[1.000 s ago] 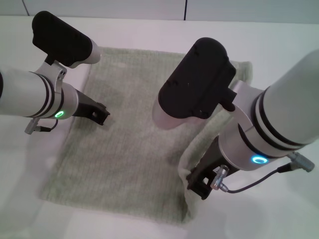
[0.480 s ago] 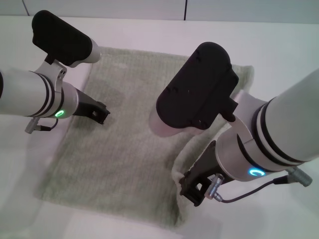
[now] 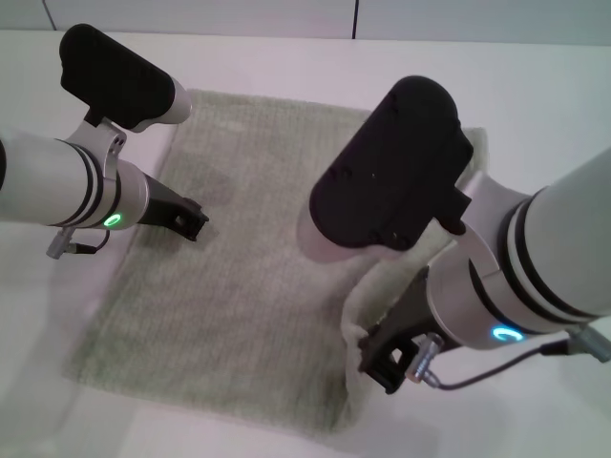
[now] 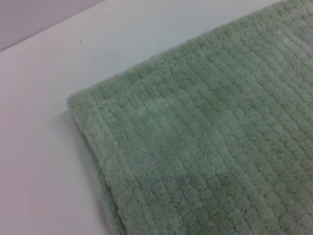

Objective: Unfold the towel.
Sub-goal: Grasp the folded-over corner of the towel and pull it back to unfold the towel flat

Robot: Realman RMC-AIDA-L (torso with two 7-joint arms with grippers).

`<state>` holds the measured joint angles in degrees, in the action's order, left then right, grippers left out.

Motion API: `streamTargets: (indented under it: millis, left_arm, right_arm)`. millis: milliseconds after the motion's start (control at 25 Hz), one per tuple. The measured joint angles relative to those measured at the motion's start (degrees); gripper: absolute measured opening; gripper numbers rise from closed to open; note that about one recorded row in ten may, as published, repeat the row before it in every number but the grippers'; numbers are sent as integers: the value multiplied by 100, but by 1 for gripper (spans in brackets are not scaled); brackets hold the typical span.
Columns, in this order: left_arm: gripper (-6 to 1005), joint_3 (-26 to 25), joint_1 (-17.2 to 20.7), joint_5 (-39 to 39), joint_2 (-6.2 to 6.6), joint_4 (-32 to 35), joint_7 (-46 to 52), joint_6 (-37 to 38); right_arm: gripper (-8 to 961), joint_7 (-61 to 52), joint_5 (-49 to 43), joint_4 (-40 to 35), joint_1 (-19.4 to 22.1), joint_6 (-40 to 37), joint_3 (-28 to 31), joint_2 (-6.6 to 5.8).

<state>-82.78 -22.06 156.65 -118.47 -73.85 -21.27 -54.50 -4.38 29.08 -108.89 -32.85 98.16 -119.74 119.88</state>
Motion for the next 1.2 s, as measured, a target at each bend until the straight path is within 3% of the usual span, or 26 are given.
streamTargets:
  millis: [520, 1200]
  left_arm:
    - [-1, -22, -35, -4, 0, 13, 0, -7]
    - [32, -45, -61, 7, 0, 78, 0, 1]
  right_arm:
    - [17, -473, -76, -88, 136, 337, -525, 0]
    - [17, -546, -93, -16, 236, 481, -449, 0]
